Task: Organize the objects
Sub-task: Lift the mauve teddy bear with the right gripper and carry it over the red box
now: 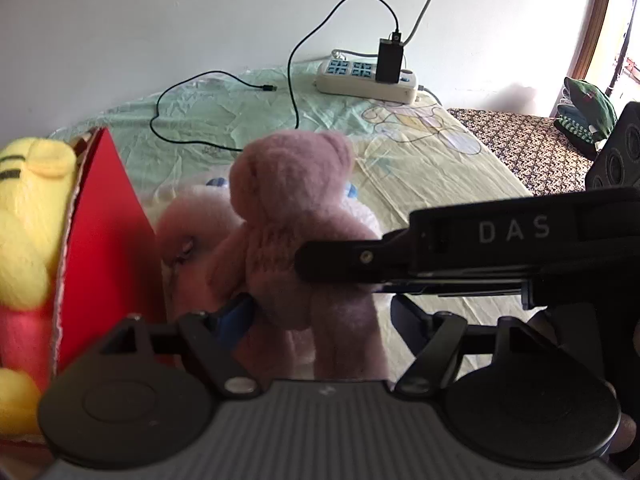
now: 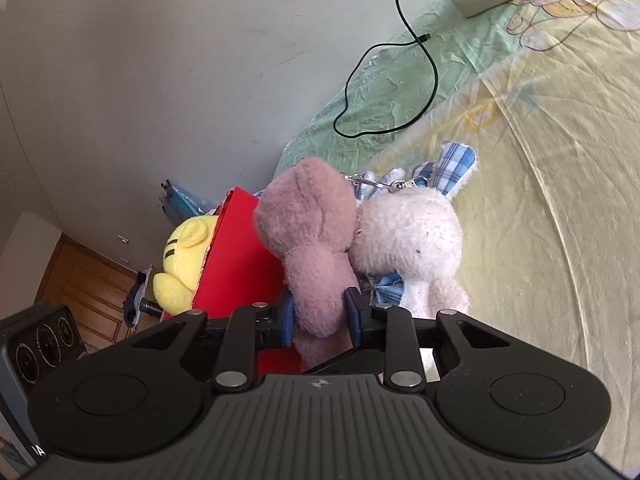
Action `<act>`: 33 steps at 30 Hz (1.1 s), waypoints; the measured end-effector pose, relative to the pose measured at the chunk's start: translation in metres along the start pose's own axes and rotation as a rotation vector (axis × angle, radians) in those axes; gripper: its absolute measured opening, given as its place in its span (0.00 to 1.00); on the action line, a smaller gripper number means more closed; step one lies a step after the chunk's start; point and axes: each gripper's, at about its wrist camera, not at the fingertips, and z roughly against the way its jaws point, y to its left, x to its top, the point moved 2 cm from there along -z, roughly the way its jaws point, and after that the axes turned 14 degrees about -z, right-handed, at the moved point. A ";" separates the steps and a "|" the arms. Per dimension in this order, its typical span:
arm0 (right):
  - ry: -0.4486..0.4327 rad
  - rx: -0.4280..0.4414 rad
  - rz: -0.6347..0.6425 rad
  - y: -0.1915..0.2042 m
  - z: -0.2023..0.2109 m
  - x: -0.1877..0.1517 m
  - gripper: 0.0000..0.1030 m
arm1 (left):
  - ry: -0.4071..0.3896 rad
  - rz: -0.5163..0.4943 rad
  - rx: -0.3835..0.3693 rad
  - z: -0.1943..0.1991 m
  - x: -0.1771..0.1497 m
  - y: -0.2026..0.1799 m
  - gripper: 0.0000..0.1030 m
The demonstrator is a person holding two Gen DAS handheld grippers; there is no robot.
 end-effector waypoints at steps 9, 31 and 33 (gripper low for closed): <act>0.003 0.051 0.047 0.020 0.026 -0.015 0.24 | -0.037 0.024 -0.017 0.033 -0.003 -0.010 0.67; -0.052 0.176 0.158 0.109 0.023 -0.050 0.24 | -0.218 0.044 0.015 0.135 -0.014 0.016 0.67; -0.064 0.183 0.153 0.120 0.013 -0.055 0.24 | -0.239 0.036 0.007 0.145 -0.015 0.026 0.67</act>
